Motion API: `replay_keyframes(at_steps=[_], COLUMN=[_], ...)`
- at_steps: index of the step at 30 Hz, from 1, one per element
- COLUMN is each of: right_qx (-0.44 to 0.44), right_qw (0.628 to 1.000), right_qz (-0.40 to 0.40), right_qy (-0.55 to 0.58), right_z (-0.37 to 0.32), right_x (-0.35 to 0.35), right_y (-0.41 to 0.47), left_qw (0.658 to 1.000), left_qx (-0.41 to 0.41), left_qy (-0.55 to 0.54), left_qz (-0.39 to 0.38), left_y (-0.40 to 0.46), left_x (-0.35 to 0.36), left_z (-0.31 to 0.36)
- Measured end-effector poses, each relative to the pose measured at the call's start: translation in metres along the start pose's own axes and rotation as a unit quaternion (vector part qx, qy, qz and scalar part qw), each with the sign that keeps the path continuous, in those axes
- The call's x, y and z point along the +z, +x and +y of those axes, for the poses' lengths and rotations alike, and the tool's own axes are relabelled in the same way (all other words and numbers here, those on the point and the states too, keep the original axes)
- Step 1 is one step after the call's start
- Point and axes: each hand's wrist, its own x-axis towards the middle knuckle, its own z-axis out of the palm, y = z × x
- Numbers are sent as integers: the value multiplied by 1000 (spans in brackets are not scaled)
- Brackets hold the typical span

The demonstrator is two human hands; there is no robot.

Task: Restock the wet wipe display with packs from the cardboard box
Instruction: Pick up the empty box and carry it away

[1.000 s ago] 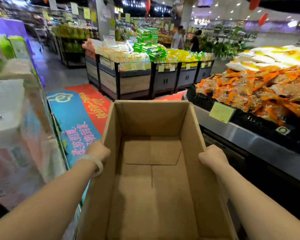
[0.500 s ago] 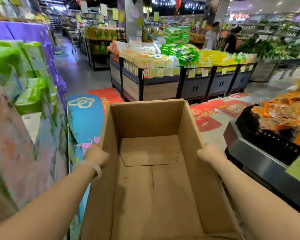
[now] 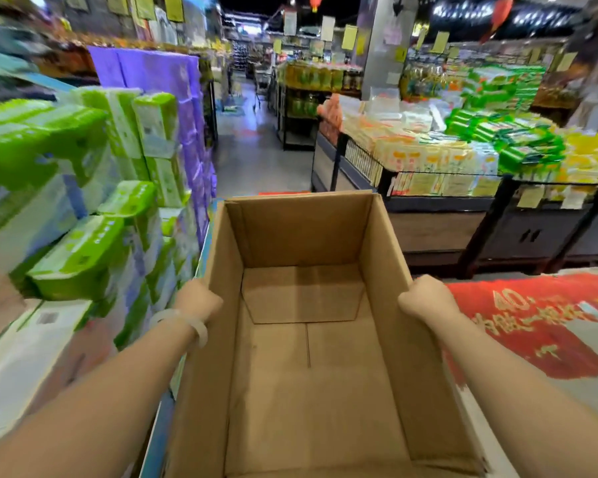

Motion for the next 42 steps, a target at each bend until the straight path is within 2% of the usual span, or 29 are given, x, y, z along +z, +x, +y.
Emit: replay_keyframes(at_steps=[7,16,24,29,36,42], right_qx=[-1,12,-48,-65,-74,-82], right_qw=[1000,1000,999,996,995,995], right_qz=[-6,-16,-12,-44,-60,-52], right_qy=[24,17,10,36,25,-25], right_z=[-125,-247,-394,-487,-591,-686], right_x=[49,54,69,86,135,123], right_y=[218,484,741,880,1089,1266], left_qw=[1000,1000,999,997,998,998], left_qx=[3,29,-21,-42,-44,-49], left_qy=[4,8,-3,-4,10,19], left_qz=[6,-2,49,71,40,23], left_y=[241,506,755,892,1121,1305], left_x=[13,36,52,45,78,91], left_z=[60,189,286,330,387,468])
